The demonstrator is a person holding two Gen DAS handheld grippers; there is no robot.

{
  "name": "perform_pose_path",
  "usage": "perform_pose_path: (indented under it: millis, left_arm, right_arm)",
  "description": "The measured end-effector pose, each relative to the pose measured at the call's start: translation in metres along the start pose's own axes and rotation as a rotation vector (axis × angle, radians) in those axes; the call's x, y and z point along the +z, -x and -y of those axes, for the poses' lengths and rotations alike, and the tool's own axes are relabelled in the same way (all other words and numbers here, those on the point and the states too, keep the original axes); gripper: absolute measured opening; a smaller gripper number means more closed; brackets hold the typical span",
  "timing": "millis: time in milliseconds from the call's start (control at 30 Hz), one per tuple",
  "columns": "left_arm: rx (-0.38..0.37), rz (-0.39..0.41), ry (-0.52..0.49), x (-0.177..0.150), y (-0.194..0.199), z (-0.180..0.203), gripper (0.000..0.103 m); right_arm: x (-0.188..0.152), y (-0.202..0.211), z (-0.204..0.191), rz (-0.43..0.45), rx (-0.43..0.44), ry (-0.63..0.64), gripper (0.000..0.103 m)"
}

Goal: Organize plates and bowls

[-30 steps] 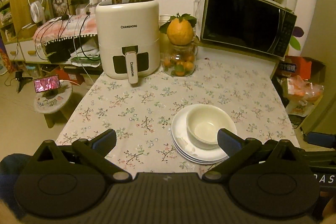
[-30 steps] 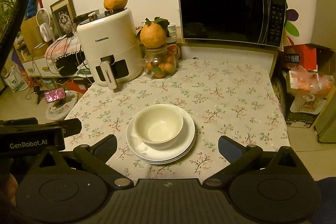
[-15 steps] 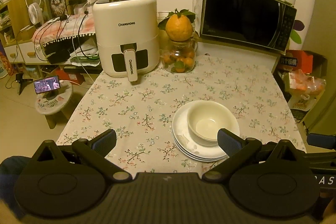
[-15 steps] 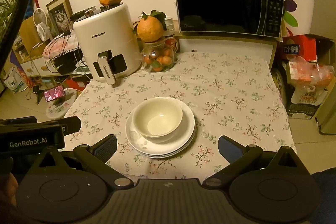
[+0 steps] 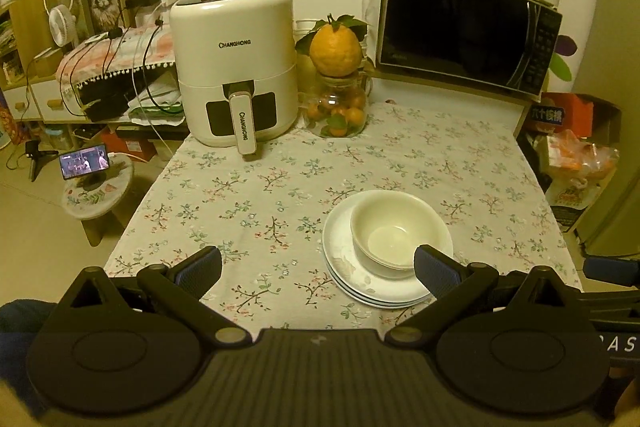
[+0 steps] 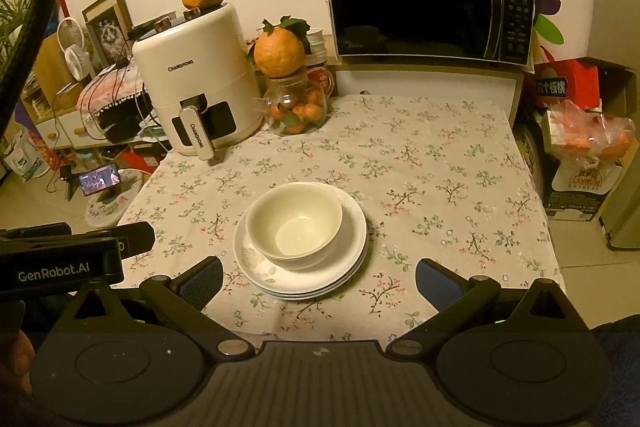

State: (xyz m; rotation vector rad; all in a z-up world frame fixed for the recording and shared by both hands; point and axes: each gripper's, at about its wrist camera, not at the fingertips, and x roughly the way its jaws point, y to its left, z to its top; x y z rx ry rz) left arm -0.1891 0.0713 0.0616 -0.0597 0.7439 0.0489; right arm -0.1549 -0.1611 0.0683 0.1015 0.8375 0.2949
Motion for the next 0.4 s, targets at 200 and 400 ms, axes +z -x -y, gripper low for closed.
perform_pose_path:
  millis: [200,400]
  left_arm:
    - [-0.007,-0.014,0.002,-0.0003,-0.0034,-0.0001,0.103]
    - [-0.006,-0.021,-0.003,-0.0007,-0.0052,0.0017,0.103]
  right_arm:
    - [-0.0009,-0.0008,0.0013,-0.003,-0.003,0.000,0.101]
    - [-0.0020,-0.0027,0.0031,-0.008,-0.003,-0.005,0.101]
